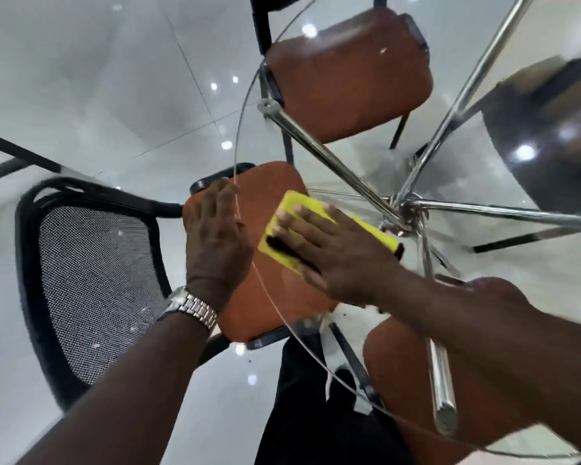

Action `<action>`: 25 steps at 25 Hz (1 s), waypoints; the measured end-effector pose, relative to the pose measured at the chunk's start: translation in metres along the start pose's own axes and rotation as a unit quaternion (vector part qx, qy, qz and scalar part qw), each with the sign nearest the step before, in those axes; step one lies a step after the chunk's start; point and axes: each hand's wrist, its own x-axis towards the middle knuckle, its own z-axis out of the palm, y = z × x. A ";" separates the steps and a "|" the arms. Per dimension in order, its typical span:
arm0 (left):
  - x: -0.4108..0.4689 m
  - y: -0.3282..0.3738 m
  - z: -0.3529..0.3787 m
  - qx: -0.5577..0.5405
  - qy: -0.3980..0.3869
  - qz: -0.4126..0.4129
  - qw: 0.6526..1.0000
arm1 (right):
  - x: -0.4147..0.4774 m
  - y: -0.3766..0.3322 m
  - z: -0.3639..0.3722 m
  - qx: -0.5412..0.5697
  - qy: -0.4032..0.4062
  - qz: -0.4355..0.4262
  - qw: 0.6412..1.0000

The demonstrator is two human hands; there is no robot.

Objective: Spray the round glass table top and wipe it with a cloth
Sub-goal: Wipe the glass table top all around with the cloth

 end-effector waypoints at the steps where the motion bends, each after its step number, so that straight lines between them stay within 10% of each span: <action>1: -0.006 0.006 0.004 0.013 -0.027 0.021 0.999 | -0.027 0.024 -0.003 -0.005 -0.008 -0.021 1.000; 7: -0.067 0.035 0.023 0.066 -0.091 0.057 0.992 | -0.016 0.103 -0.002 -0.008 0.139 0.408 0.902; 12: -0.115 0.051 0.006 0.114 -0.153 0.099 0.977 | -0.113 -0.069 0.019 0.034 0.104 0.178 0.978; 16: -0.134 0.078 -0.006 0.139 -0.256 0.173 0.941 | -0.234 -0.029 0.013 0.013 0.049 0.183 0.982; 18: -0.132 0.089 -0.006 0.133 -0.288 0.209 0.925 | -0.258 0.013 0.006 0.014 0.105 0.372 0.922; 21: -0.130 0.102 0.000 0.141 -0.322 0.230 0.907 | -0.238 -0.009 0.010 0.061 0.149 0.667 0.727; 22: -0.131 0.106 0.002 0.142 -0.334 0.229 0.903 | -0.226 -0.035 0.015 0.071 0.148 0.666 0.728; 25: -0.133 0.116 0.004 0.139 -0.341 0.266 0.891 | -0.239 -0.101 0.032 0.025 0.091 0.391 0.915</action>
